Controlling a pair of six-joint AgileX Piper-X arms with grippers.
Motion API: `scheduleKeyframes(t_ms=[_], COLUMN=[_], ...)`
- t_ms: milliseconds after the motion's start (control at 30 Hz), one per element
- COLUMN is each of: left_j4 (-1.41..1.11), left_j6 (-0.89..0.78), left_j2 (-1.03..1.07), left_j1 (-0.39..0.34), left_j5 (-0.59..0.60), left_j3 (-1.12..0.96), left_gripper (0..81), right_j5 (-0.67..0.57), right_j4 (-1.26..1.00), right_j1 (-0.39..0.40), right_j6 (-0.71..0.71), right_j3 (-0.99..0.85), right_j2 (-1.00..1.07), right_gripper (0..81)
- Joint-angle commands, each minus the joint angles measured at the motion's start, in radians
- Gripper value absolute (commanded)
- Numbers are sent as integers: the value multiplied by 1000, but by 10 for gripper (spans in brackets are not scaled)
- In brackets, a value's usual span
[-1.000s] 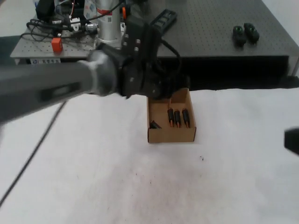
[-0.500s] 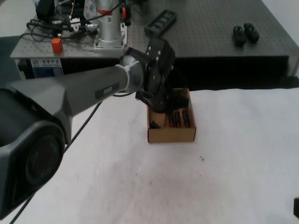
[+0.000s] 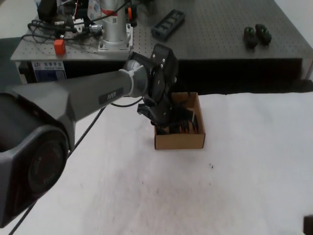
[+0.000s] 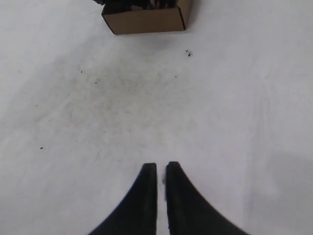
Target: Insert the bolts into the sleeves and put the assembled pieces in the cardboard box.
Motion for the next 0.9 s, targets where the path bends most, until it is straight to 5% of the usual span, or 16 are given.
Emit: scheduleKeyframes(t_ms=[0, 167, 400, 600, 867], left_j4=[-1, -102, -381, -771, -848], left_j6=[-16, 63, 95, 94, 7], left_j2=[6, -184, -525, -851, -1251], left_j1=[3, 3, 18, 18, 16], left_j5=[26, -105, -110, -110, -108], left_j3=[-21, 86, 575, 1068, 1425], left_gripper=[229, 1, 4, 4, 4], right_j5=[-5, -83, -319, -491, -542], right_j4=[7, -310, -417, -493, -630], right_j1=[-4, -4, -4, -4, -4], right_j6=[-2, 134, 721, 863, 903], right_j3=[-18, 156, 294, 319, 426], right_j2=[-5, 10, 61, 63, 63], right_gripper=[66, 66, 66, 66, 66])
